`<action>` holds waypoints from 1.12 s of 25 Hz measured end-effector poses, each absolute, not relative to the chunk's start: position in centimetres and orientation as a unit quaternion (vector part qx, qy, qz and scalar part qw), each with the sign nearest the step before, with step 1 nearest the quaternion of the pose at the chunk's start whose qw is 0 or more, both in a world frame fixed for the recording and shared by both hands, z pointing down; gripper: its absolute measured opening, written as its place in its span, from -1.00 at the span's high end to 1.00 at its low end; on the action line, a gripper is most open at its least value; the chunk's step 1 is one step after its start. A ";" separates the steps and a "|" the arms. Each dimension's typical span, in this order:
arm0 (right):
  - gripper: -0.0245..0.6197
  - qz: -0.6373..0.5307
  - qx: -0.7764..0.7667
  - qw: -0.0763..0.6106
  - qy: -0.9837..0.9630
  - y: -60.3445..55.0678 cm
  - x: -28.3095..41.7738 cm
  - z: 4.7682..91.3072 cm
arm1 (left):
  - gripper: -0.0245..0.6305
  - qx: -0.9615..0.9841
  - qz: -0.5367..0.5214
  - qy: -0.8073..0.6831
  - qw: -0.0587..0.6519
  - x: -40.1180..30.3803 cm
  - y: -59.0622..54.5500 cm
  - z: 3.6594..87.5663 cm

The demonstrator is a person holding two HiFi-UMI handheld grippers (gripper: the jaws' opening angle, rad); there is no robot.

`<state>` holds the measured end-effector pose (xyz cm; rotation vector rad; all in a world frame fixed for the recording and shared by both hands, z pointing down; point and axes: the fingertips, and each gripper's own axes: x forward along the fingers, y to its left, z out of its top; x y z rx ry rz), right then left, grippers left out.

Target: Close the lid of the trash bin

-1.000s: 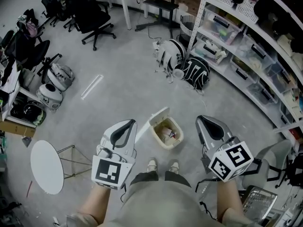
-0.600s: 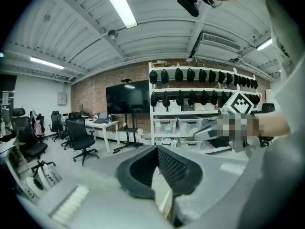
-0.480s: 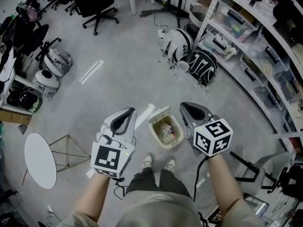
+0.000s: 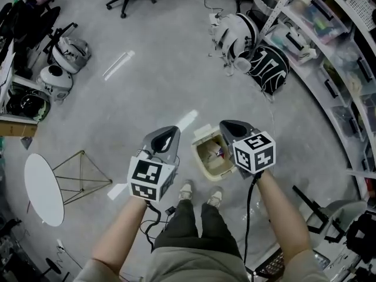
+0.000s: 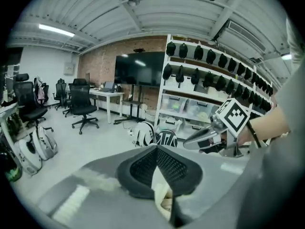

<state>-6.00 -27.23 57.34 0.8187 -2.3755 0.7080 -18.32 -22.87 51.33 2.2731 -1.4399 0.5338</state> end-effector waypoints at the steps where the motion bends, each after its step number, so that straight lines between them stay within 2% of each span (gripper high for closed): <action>1: 0.91 0.268 0.298 0.272 -0.875 -27.1 -6.2 59.2 | 0.92 0.810 0.202 -0.511 0.204 -18.3 -22.7 52.9; 11: 0.91 0.317 0.292 0.337 -0.837 -27.1 -7.2 72.3 | 0.92 0.805 0.253 -0.479 0.242 -18.4 -21.0 63.8; 21: 0.91 0.378 0.290 0.330 -0.815 -21.5 -3.1 73.3 | 0.92 0.798 0.272 -0.460 0.280 -17.0 -17.8 67.3; 28: 0.91 0.437 0.331 0.313 -0.775 -14.4 2.8 77.3 | 0.92 0.788 0.266 -0.423 0.359 -12.0 -13.9 72.1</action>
